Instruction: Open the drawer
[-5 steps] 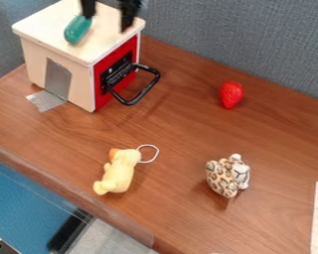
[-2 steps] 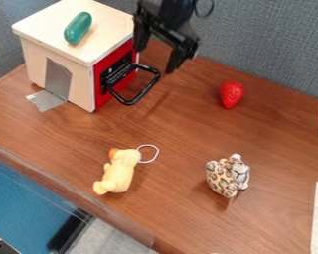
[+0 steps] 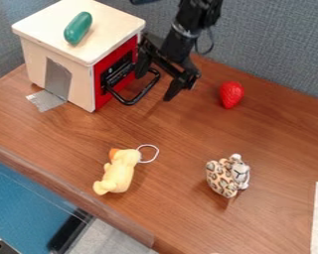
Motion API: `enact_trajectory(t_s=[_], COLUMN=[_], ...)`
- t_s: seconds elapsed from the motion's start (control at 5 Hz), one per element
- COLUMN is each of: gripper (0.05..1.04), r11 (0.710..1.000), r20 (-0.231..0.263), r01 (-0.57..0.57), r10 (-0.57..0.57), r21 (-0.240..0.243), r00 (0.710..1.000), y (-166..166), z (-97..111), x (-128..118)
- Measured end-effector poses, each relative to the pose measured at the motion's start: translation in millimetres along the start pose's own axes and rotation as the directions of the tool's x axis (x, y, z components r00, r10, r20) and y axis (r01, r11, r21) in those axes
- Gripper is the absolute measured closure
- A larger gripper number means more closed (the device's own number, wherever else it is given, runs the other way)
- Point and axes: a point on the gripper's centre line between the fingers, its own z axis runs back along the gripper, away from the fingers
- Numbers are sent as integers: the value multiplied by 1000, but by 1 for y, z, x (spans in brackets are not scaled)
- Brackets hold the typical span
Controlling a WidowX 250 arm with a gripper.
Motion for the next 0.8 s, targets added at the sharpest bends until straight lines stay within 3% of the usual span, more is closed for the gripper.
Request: enact_trajectory(t_s=[0.4,0.8], gripper=[133,721], r11=[999,996], r20=[-102,-84], r01=[-16,-27], r10=[21,34], r21=[48,81], r00=[995,996], y=[0,3], z=[-47,-49], x=[-9,-7])
